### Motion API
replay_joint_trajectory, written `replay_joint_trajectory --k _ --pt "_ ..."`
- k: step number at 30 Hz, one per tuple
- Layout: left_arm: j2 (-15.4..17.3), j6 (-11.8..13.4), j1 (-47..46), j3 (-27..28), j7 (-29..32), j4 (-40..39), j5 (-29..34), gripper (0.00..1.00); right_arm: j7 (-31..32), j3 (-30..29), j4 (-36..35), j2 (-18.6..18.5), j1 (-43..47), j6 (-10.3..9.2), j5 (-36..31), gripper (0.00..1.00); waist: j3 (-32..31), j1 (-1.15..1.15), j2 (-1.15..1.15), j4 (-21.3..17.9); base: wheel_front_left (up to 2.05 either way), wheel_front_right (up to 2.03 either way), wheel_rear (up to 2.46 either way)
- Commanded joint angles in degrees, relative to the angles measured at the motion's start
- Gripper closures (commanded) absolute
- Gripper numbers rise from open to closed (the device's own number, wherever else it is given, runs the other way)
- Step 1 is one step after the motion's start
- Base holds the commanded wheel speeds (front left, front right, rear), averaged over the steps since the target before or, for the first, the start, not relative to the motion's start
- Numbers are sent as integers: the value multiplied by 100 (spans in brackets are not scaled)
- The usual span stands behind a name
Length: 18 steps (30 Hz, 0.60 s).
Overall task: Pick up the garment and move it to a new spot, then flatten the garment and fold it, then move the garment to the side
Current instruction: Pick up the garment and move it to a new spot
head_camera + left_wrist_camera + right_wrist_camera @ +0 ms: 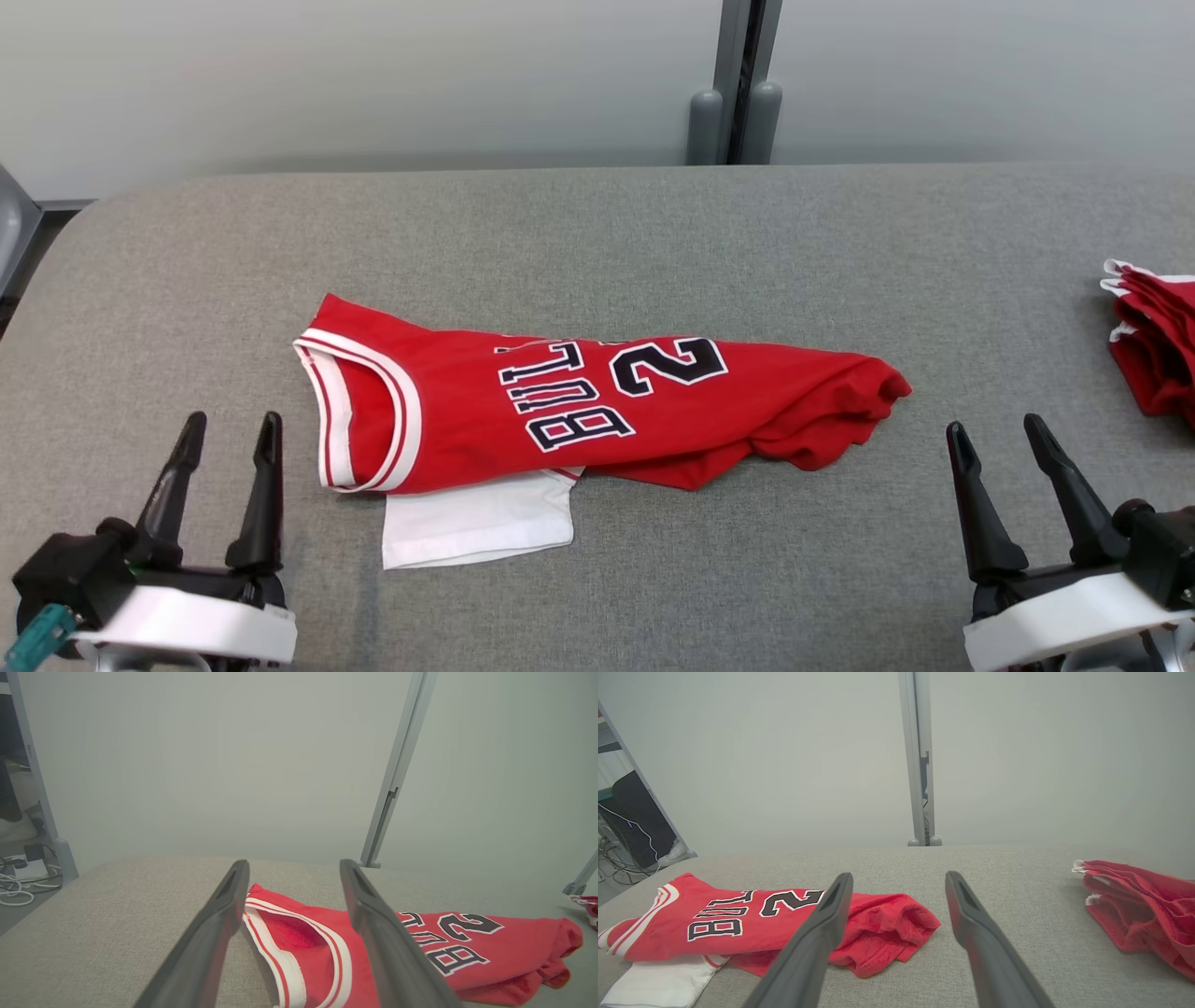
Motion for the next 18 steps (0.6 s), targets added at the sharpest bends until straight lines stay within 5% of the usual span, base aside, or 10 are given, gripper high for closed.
replay_joint_trajectory --k 1,18 --pt "53 -19 109 -33 5 -6 54 0 29 -13 27 -49 103 -1 -39 0 -97 0 0 10 0 0 0" --pt "72 198 605 -263 225 -282 179 0 167 -113 -141 -60 466 -1 -115 0 -419 0 0 -45 0 0 0"
